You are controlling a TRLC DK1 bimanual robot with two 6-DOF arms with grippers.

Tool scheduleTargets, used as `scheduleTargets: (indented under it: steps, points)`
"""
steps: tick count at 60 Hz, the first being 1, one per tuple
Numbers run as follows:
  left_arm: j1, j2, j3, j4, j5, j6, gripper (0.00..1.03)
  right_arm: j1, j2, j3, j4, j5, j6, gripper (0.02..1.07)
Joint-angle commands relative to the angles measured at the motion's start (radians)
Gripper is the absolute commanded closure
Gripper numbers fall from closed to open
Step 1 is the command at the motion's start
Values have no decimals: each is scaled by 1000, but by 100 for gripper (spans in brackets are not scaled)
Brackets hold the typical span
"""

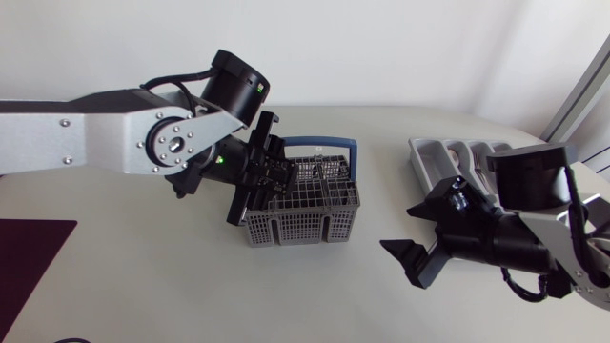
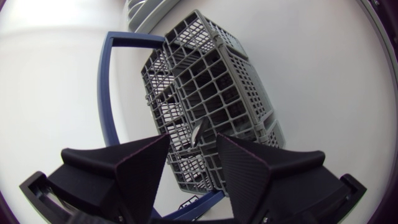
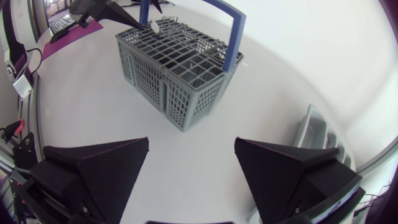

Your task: Transfer all utensils from the basket to the drawer tray.

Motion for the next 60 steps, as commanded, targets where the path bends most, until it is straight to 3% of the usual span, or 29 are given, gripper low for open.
scheduleTargets:
  steps: [1, 31, 45, 60]
  points:
    - [5, 36, 42, -13, -8, 52, 54, 43, 28, -21, 32, -8, 29, 8]
    - [12, 104, 73, -26, 7, 85, 79, 199, 193, -17, 234, -5, 84, 8]
    - [17, 111, 72, -26, 20, 96, 100, 201, 216, -22, 249, 6, 78, 8]
    - [23, 76, 75, -19, 44, 72, 100, 205, 213, -17, 259, 14, 80, 8]
